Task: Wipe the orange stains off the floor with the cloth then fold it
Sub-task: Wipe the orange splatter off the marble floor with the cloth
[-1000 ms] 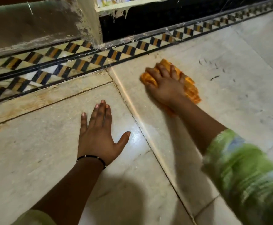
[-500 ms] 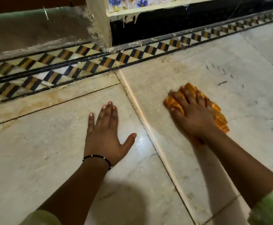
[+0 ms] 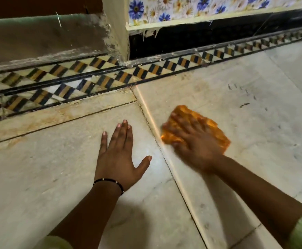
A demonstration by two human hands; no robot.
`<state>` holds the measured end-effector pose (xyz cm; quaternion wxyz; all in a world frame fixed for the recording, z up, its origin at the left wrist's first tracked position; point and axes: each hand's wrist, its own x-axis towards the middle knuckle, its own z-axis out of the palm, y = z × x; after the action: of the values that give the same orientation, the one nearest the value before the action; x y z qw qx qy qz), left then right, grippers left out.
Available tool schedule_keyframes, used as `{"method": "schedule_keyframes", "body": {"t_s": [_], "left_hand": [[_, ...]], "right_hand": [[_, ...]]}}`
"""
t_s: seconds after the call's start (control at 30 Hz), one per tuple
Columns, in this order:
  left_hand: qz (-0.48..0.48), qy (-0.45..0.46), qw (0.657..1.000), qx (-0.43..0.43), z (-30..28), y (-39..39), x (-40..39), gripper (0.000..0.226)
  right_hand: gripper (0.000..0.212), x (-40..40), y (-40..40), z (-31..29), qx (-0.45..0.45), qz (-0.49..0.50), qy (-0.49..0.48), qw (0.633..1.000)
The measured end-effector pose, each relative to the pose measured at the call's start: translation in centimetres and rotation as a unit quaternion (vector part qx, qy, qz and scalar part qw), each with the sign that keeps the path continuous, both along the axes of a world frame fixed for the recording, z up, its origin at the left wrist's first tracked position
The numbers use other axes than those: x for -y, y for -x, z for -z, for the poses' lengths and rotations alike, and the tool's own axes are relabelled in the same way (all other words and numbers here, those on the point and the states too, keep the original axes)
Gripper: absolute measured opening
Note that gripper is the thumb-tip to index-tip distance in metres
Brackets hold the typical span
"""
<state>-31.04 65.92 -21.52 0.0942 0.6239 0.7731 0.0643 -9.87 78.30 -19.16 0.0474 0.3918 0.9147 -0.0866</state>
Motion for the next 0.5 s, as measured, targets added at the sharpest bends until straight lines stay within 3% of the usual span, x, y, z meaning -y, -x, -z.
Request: {"method": "schedule_keyframes", "body": {"t_s": [0.2, 0.37, 0.5], "left_hand": [[0.008, -0.009, 1.000, -0.012, 0.4, 0.1, 0.0, 0.091], [0.002, -0.002, 1.000, -0.019, 0.5, 0.3, 0.0, 0.091], [0.008, -0.020, 1.000, -0.013, 0.6, 0.2, 0.0, 0.090]], "right_hand": [[0.053, -5.5, 3.1, 0.3, -0.014, 0.168, 0.004, 0.986], [0.053, 3.1, 5.0, 0.4, -0.010, 0.043, -0.036, 0.998], [0.051, 9.2, -1.6, 1.1, -0.022, 0.030, -0.039, 0.999]]}}
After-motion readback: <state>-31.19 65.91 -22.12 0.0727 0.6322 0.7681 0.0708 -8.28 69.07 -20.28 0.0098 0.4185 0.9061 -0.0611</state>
